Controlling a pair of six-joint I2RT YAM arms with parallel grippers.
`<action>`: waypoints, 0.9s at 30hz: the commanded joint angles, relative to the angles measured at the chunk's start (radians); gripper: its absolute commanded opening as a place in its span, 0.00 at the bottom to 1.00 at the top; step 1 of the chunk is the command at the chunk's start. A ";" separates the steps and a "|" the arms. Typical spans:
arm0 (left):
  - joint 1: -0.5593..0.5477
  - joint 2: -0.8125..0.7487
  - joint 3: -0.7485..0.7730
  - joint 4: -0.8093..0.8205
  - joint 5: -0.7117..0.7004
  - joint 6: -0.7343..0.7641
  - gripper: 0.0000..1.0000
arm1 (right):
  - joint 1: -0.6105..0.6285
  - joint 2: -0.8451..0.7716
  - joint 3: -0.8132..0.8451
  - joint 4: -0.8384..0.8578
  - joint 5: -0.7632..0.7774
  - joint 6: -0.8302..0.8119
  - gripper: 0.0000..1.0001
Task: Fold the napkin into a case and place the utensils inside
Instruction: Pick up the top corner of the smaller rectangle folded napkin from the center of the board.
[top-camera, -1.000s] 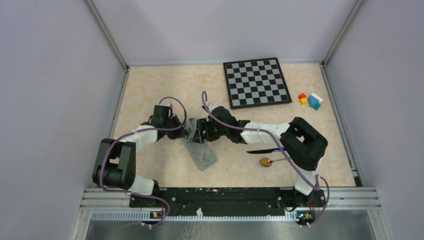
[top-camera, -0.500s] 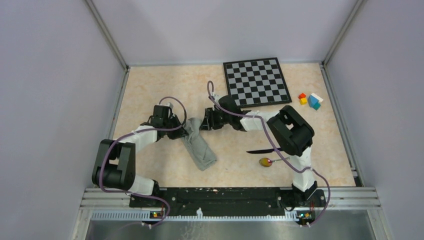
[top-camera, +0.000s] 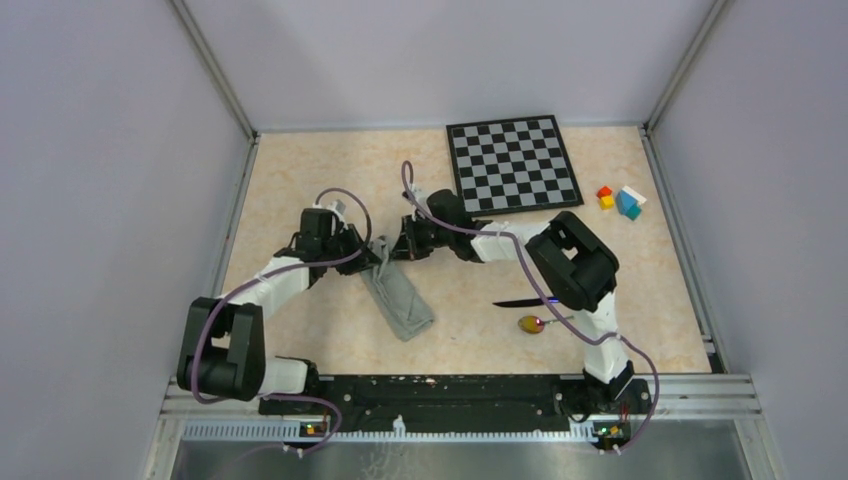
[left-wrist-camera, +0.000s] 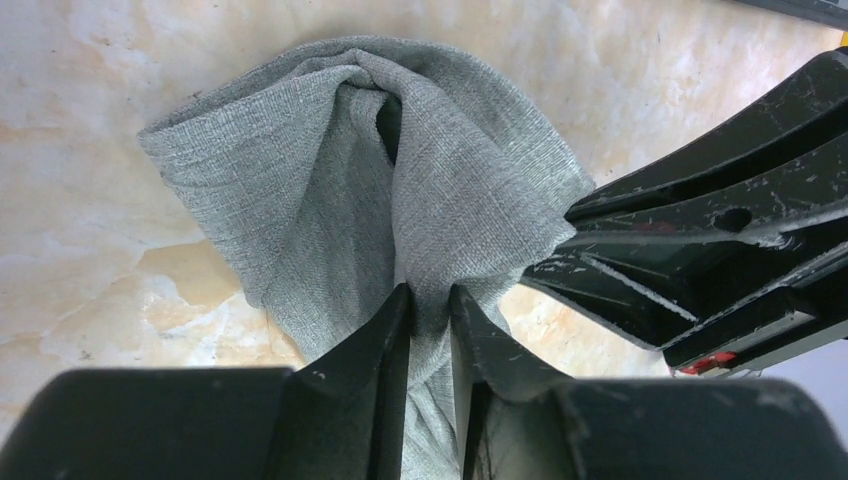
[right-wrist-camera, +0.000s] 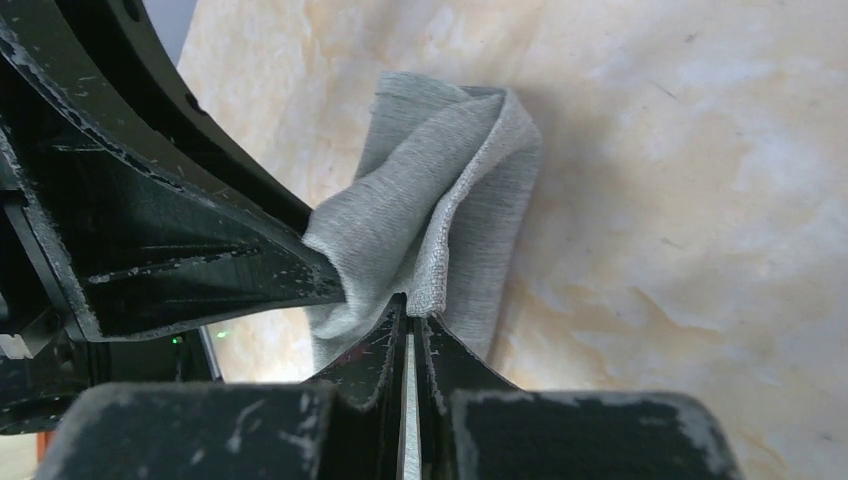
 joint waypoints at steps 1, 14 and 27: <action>0.008 -0.042 -0.002 0.026 0.018 -0.012 0.29 | 0.027 -0.003 0.061 0.036 -0.043 -0.002 0.00; 0.023 -0.068 -0.017 0.021 0.010 -0.037 0.25 | 0.046 -0.035 0.018 0.110 -0.061 -0.017 0.16; 0.061 -0.063 -0.025 0.032 0.052 -0.042 0.24 | 0.066 -0.054 -0.048 0.223 -0.070 -0.072 0.36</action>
